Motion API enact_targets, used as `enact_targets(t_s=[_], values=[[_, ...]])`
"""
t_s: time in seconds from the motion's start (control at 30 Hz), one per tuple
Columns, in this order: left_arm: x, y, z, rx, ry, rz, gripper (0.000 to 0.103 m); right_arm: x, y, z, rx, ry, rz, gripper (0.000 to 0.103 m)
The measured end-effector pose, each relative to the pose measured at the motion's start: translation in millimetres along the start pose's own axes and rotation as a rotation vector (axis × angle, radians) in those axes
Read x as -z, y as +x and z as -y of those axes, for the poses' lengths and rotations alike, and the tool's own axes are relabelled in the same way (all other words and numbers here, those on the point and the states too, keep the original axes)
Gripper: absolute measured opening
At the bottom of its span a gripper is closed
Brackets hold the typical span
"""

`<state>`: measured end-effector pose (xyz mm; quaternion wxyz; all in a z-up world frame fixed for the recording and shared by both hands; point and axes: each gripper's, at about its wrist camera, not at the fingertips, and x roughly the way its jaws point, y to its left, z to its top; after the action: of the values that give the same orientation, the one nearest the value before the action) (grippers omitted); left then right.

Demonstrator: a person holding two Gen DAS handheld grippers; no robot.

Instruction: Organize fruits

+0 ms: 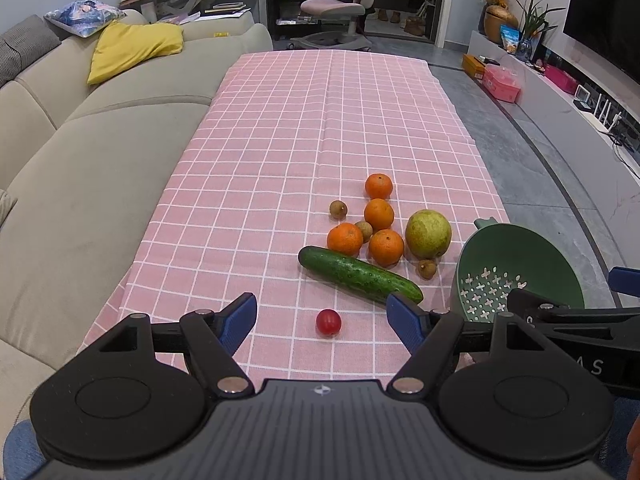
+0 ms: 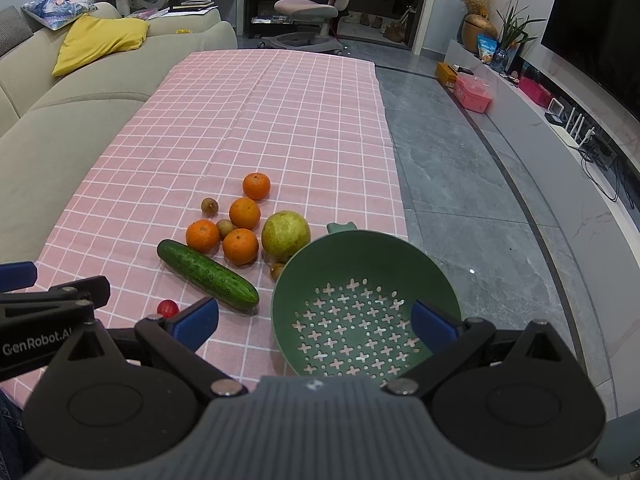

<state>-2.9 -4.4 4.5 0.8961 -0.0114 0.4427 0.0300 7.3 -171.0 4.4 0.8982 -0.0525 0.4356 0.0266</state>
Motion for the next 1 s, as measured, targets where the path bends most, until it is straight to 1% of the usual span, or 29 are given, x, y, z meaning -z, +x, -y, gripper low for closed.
enact_targets(t_s=[1.0], values=[[4.8, 6.0, -6.8, 0.02, -0.033, -0.015, 0.087, 2.4, 4.0, -3.9, 0.003, -0.008, -0.01, 0.099]])
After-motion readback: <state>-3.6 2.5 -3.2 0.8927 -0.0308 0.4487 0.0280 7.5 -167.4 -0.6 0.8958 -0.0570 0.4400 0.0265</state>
